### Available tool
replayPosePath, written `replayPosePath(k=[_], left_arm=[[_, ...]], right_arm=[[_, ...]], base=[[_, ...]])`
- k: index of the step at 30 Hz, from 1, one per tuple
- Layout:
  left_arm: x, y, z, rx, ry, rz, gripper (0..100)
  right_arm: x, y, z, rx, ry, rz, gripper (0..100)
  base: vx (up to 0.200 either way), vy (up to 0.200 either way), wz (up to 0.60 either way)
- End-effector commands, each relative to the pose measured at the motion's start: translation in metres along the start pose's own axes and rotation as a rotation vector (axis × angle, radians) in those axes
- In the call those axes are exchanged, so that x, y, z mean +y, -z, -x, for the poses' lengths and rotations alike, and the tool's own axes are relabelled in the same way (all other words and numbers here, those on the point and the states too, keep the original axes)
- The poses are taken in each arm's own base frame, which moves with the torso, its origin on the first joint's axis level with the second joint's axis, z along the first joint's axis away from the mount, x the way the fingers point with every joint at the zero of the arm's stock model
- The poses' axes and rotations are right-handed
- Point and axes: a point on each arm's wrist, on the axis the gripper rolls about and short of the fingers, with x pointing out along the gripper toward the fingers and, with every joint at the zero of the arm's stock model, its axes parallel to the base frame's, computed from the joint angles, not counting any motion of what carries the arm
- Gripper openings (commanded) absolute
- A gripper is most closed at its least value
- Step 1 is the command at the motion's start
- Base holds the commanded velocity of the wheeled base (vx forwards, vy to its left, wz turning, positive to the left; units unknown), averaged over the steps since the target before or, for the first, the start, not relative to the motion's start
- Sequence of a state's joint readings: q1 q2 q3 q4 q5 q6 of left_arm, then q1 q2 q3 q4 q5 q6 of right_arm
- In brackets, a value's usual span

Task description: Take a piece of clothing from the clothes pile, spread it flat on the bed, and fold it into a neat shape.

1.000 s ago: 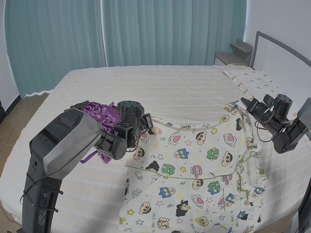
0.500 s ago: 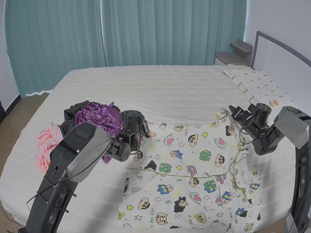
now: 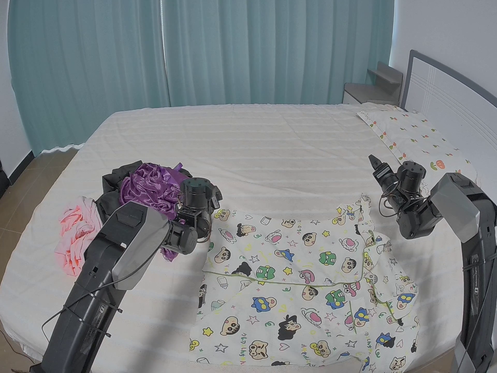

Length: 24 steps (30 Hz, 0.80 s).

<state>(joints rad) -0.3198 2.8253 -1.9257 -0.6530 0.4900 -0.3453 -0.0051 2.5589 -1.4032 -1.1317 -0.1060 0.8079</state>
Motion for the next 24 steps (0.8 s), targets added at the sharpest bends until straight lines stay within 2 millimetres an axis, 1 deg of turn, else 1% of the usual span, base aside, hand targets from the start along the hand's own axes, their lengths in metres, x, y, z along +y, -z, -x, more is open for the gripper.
replayPosePath(k=[1,3,4,7,9,12,13,14,16,17,18,19,20,21,22,24], left_arm=[[0.021,-0.022,0.006,0.016,-0.050,0.006,100],[0.029,-0.033,0.020,0.047,-0.060,0.009,100],[0.032,-0.039,0.029,0.064,-0.056,0.024,100],[0.035,-0.055,0.054,0.105,-0.019,0.097,100],[0.040,-0.067,0.082,0.175,0.041,0.174,100],[0.050,-0.070,0.119,0.293,0.116,0.238,100],[0.051,-0.069,0.124,0.307,0.127,0.246,100],[0.055,-0.069,0.140,0.341,0.153,0.277,100],[0.059,-0.067,0.158,0.365,0.187,0.331,100],[0.059,-0.066,0.168,0.377,0.209,0.359,100],[0.060,-0.066,0.170,0.379,0.214,0.367,100],[0.063,-0.063,0.182,0.408,0.248,0.403,100],[0.063,-0.061,0.187,0.423,0.267,0.417,100],[0.063,-0.060,0.188,0.426,0.268,0.418,100],[0.065,-0.051,0.195,0.459,0.280,0.427,100],[0.068,-0.046,0.196,0.462,0.281,0.434,100]], right_arm=[[-0.030,-0.014,0.021,0.046,0.102,0.014,100],[-0.038,-0.020,0.040,0.116,0.107,0.017,100],[-0.045,-0.022,0.053,0.163,0.114,0.027,100],[-0.054,-0.030,0.084,0.244,0.104,0.073,100],[-0.064,-0.034,0.113,0.331,0.069,0.112,100],[-0.078,-0.038,0.142,0.407,0.050,0.150,100],[-0.080,-0.038,0.145,0.415,0.051,0.155,100],[-0.087,-0.038,0.154,0.431,0.048,0.169,100],[-0.095,-0.040,0.165,0.438,0.027,0.166,100],[-0.099,-0.038,0.172,0.456,0.013,0.154,100],[-0.101,-0.038,0.175,0.462,0.007,0.152,100],[-0.108,-0.032,0.183,0.500,-0.013,0.145,100],[-0.111,-0.030,0.186,0.503,-0.018,0.151,100],[-0.112,-0.030,0.185,0.501,-0.018,0.153,100],[-0.118,-0.025,0.187,0.508,-0.015,0.172,100],[-0.128,-0.016,0.190,0.543,0.006,0.183,100]], base=[[0.000,0.000,0.00],[0.000,0.000,0.00],[0.000,0.000,0.00],[0.000,0.000,0.00],[0.000,0.000,0.00],[0.000,0.000,0.00],[0.000,0.000,0.00],[0.000,0.000,0.00],[0.000,0.000,0.00],[0.000,0.000,0.00],[0.000,0.000,0.00],[0.000,0.000,0.00],[0.000,0.000,0.00],[0.000,0.000,0.00],[0.000,0.000,0.00],[0.000,0.000,0.00]])
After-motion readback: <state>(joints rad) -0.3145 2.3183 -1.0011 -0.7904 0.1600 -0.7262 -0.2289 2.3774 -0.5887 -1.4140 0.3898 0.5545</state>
